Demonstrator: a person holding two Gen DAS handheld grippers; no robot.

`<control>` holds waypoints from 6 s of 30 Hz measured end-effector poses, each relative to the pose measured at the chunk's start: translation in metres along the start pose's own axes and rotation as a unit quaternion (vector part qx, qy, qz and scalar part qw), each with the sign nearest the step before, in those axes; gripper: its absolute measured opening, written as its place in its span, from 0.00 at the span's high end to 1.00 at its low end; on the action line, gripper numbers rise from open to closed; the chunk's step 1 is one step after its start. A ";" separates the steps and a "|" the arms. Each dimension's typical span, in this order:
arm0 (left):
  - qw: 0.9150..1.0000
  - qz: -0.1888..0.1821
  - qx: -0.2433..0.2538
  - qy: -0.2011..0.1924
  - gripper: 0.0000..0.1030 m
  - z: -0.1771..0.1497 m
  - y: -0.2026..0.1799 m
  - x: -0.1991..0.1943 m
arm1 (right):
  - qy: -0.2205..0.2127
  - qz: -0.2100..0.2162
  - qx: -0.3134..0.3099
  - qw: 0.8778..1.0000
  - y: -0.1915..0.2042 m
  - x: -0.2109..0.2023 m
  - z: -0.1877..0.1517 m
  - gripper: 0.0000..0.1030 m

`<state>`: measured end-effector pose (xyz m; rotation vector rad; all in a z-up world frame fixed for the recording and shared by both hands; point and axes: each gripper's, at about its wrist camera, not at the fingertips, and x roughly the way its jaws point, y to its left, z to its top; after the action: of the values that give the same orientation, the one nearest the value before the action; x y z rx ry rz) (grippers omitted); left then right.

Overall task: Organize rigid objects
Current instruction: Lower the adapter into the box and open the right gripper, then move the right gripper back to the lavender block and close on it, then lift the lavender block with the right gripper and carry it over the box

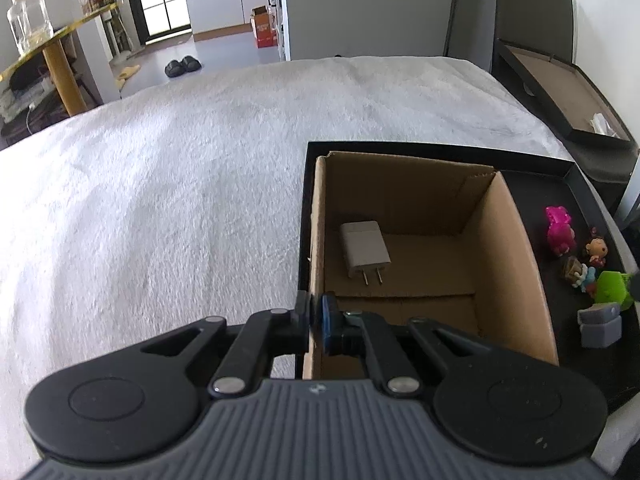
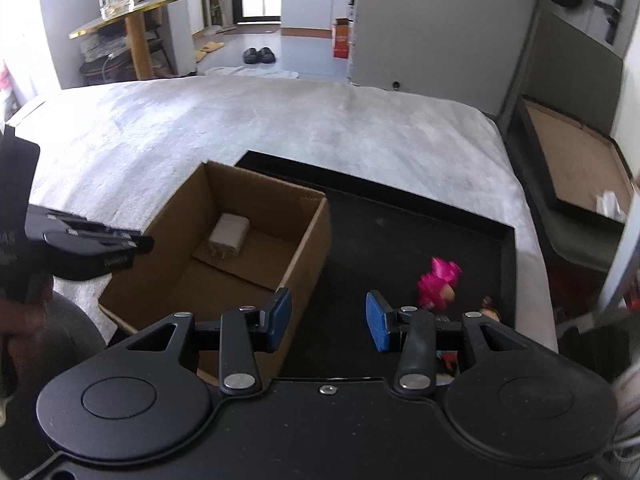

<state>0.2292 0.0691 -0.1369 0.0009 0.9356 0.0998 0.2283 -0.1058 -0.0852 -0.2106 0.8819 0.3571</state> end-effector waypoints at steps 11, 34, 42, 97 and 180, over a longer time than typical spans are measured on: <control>0.999 0.033 0.030 0.023 0.92 0.010 -0.015 -0.002 | -0.011 -0.006 0.037 0.999 -0.030 -0.015 -0.020 0.55; 0.997 0.054 0.063 0.001 0.53 0.011 -0.060 -0.052 | -0.060 -0.009 0.081 0.995 -0.059 -0.028 -0.049 0.17; 0.994 0.067 0.085 0.005 0.43 0.007 -0.079 -0.056 | -0.063 -0.004 0.112 0.992 -0.071 -0.024 -0.064 0.09; 0.985 0.047 0.168 0.009 0.54 -0.014 -0.180 -0.008 | -0.008 0.017 0.199 0.980 -0.106 0.068 -0.121 0.32; 0.999 0.030 0.016 0.008 0.16 -0.011 -0.019 -0.053 | -0.048 -0.042 0.095 0.993 -0.007 -0.015 -0.014 0.58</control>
<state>0.1910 0.0453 -0.1018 0.0577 0.9542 0.1409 0.2126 -0.1197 -0.0818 -0.0537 0.8048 0.2019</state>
